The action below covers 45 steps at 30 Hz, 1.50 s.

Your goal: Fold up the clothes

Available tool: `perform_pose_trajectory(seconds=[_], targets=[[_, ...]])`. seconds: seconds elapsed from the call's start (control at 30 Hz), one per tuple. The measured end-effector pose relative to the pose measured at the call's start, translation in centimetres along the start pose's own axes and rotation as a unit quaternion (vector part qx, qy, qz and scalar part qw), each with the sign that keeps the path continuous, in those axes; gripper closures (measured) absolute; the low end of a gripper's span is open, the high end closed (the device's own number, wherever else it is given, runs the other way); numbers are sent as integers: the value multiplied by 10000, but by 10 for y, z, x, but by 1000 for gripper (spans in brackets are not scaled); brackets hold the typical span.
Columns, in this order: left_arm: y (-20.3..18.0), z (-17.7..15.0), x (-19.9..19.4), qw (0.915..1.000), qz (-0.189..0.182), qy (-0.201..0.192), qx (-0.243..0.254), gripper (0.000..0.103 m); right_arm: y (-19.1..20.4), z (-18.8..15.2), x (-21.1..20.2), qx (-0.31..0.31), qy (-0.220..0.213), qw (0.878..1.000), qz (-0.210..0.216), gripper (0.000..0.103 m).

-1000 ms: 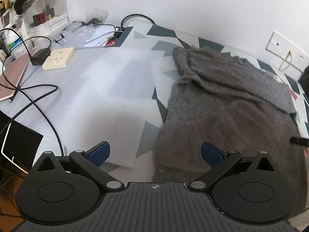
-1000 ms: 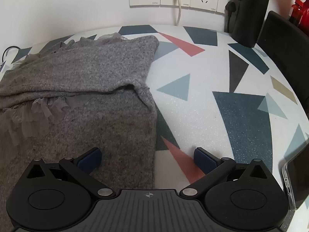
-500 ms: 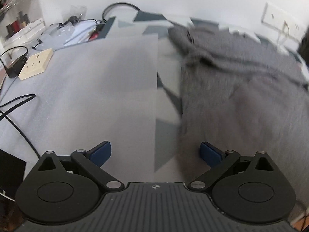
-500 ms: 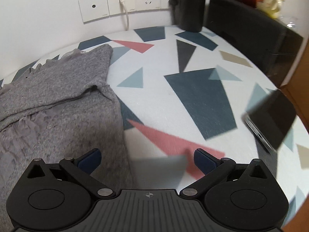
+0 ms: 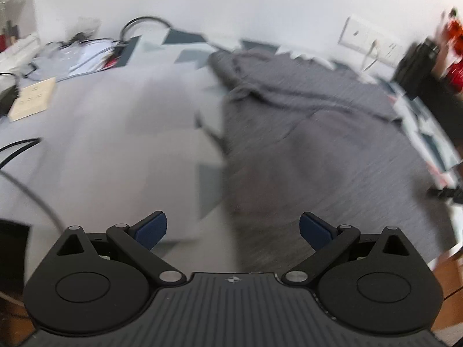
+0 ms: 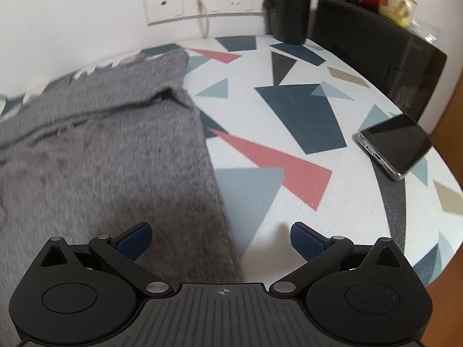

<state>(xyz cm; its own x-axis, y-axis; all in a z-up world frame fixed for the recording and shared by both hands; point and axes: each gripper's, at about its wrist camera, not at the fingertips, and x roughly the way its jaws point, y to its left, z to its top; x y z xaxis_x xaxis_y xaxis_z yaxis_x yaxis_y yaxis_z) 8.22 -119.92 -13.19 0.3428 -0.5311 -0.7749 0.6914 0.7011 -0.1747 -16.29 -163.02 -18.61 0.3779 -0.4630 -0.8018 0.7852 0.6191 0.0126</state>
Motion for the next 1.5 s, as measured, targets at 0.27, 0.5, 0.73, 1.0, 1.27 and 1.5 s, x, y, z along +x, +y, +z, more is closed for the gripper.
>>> perform_pose_trajectory(seconds=[0.27, 0.5, 0.73, 1.0, 1.27, 1.5], targets=[[-15, 16, 44, 9993, 149, 347, -50, 3, 22, 11, 12, -650, -145, 9973, 303, 1], [-34, 15, 57, 9963, 537, 465, 475, 0, 17, 19, 25, -459, -70, 9975, 534, 1], [-41, 16, 60, 9945, 749, 500, 533, 0, 16, 12, 24, -488, -288, 9968, 558, 1], [-42, 18, 63, 9940, 788, 562, 514, 0, 15, 10, 23, -472, -349, 9967, 552, 1], [-43, 20, 63, 9933, 810, 631, 521, 0, 16, 14, 25, -490, -229, 9972, 525, 1], [-43, 18, 63, 9935, 796, 604, 549, 0, 17, 18, 25, -543, -141, 9969, 551, 1]])
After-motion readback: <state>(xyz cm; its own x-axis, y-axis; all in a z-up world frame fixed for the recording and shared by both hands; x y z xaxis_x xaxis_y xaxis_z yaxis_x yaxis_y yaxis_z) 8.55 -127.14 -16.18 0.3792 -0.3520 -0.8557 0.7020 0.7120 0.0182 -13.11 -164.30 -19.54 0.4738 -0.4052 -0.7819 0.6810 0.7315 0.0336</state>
